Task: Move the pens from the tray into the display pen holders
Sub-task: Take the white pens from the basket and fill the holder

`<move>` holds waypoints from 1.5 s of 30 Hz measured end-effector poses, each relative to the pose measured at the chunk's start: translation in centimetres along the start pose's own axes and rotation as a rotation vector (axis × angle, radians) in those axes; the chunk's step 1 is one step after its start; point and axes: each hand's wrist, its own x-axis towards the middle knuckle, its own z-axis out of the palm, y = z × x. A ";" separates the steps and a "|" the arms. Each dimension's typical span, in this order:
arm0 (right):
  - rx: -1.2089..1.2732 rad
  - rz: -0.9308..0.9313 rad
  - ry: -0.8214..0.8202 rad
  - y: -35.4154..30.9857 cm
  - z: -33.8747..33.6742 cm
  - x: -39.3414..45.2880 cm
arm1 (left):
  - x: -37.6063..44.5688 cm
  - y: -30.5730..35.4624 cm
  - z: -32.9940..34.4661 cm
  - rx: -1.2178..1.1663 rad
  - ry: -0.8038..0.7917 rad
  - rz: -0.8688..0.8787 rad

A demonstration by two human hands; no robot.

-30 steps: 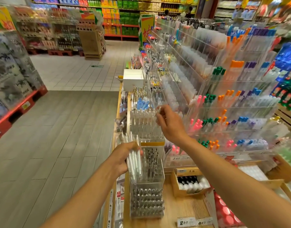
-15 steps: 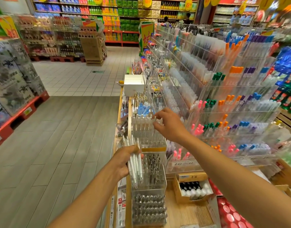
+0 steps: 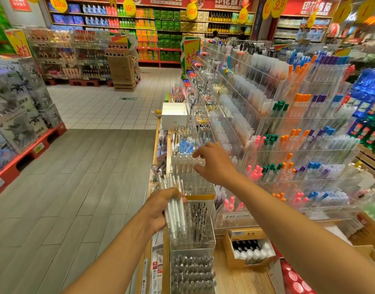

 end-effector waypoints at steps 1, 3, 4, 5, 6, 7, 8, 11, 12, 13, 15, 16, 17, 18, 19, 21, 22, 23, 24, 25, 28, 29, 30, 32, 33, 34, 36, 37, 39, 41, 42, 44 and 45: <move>0.110 -0.005 0.010 -0.4 -0.2 -0.5 | -0.1 0.0 0.0 -0.005 -0.007 0.005; 0.341 0.034 -0.122 -1.3 -0.4 -1.3 | -0.2 0.1 0.3 0.003 -0.031 0.016; 0.435 0.071 -0.223 -1.6 -0.3 -1.7 | -0.4 0.2 0.4 0.014 -0.051 0.022; 0.526 0.113 -0.307 -1.8 -0.2 -2.0 | -0.5 0.2 0.5 0.027 -0.070 0.027; 0.627 0.157 -0.363 -1.9 0.1 -2.4 | -0.6 0.2 0.5 0.036 -0.084 0.027; 0.745 0.204 -0.392 -1.9 0.4 -2.6 | -0.6 0.2 0.5 0.041 -0.091 0.024; 0.869 0.250 -0.404 -1.8 0.7 -2.8 | -0.7 0.2 0.5 0.042 -0.097 0.018; 1.123 0.319 -0.417 -1.7 1.2 -3.1 | -1.0 0.1 0.4 0.046 -0.121 0.005; 1.160 0.329 -0.420 -1.7 1.3 -3.1 | -1.1 0.1 0.3 0.046 -0.128 0.004; 1.182 0.336 -0.424 -1.7 1.4 -3.1 | -1.1 0.2 0.2 0.047 -0.135 0.004; 1.202 0.339 -0.449 -1.8 1.5 -3.2 | -1.2 0.2 0.1 0.049 -0.151 0.004; 1.215 0.342 -0.470 -1.8 1.5 -3.1 | -1.3 0.2 0.1 0.043 -0.159 0.002; 1.234 0.350 -0.492 -1.8 1.4 -3.1 | -1.3 0.2 0.1 0.032 -0.166 0.002; 1.260 0.363 -0.511 -1.8 1.3 -3.0 | -1.3 0.2 0.1 0.019 -0.168 0.002; 1.284 0.378 -0.527 -1.7 1.3 -2.9 | -1.2 0.2 0.0 0.014 -0.166 0.002; 1.316 0.396 -0.562 -1.5 1.2 -2.7 | -1.2 0.3 -0.1 0.018 -0.164 -0.009; 1.333 0.394 -0.585 -1.4 1.1 -2.7 | -1.2 0.4 -0.2 0.019 -0.174 -0.023; 1.359 0.387 -0.613 -1.3 1.0 -2.6 | -1.3 0.5 -0.4 0.016 -0.193 -0.043; 1.392 0.378 -0.643 -1.2 0.9 -2.6 | -1.3 0.7 -0.6 0.001 -0.218 -0.063; 1.432 0.370 -0.670 -1.0 0.7 -2.6 | -1.3 0.8 -0.8 -0.025 -0.243 -0.076; 1.549 0.347 -0.677 -0.2 0.0 -2.4 | -1.1 1.1 -1.4 -0.135 -0.297 -0.071; 1.571 0.339 -0.645 0.1 -0.3 -2.2 | -1.0 1.2 -1.5 -0.167 -0.312 -0.074; 1.591 0.332 -0.602 0.4 -0.6 -1.9 | -0.9 1.4 -1.7 -0.188 -0.319 -0.080; 1.607 0.327 -0.482 0.8 -1.5 -1.2 | -0.7 1.5 -2.0 -0.195 -0.292 -0.094; 1.565 0.322 -0.397 1.0 -1.9 -0.8 | -0.6 1.4 -2.2 -0.188 -0.262 -0.102; 1.473 0.308 -0.290 1.1 -2.2 -0.4 | -0.4 1.3 -2.4 -0.178 -0.225 -0.107; 1.184 0.251 -0.048 1.2 -2.7 0.5 | 0.0 1.0 -2.7 -0.152 -0.144 -0.113; 1.029 0.216 0.053 1.2 -2.7 0.9 | 0.2 0.9 -2.7 -0.143 -0.112 -0.119; 0.763 0.156 0.161 1.1 -2.4 1.7 | 0.5 0.7 -2.8 -0.136 -0.079 -0.141; 0.600 0.123 0.149 0.9 -1.9 2.0 | 0.7 0.5 -2.7 -0.133 -0.060 -0.164; 0.552 0.117 0.122 0.8 -1.6 2.0 | 0.7 0.5 -2.6 -0.135 -0.053 -0.169; 0.489 0.109 0.083 0.5 -0.9 2.0 | 0.9 0.5 -2.5 -0.150 -0.044 -0.170; 0.467 0.102 0.081 0.4 -0.7 2.0 | 1.0 0.5 -2.4 -0.155 -0.040 -0.168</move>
